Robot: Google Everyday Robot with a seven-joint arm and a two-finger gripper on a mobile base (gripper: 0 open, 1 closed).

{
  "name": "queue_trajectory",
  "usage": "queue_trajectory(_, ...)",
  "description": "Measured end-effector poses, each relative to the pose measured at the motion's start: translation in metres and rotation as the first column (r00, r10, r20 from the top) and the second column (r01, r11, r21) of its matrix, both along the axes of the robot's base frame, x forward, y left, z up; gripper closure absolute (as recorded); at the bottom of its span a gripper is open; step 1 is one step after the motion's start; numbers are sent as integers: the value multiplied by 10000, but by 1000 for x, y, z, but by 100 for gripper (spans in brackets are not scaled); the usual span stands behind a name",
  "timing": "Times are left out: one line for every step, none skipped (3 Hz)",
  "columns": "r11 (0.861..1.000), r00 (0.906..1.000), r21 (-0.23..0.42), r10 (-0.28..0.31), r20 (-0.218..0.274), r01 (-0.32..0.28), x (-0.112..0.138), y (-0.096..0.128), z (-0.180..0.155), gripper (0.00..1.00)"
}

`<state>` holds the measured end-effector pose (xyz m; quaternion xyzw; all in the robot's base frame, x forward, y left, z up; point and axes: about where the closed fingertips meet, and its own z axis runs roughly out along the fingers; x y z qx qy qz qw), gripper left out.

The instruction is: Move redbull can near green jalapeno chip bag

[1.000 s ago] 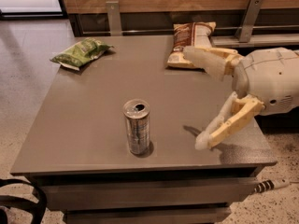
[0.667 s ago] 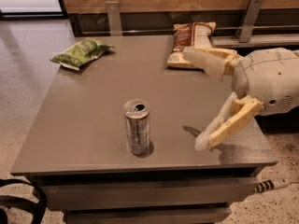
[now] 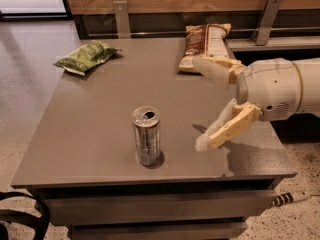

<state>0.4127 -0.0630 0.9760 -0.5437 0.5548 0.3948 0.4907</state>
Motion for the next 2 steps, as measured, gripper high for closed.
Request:
queue_trajectory(9987,9999,495,-124,2,124,11,4,-20,0)
queue_trajectory(9928,9997,1197,20,227,-47,13,19,-43,0)
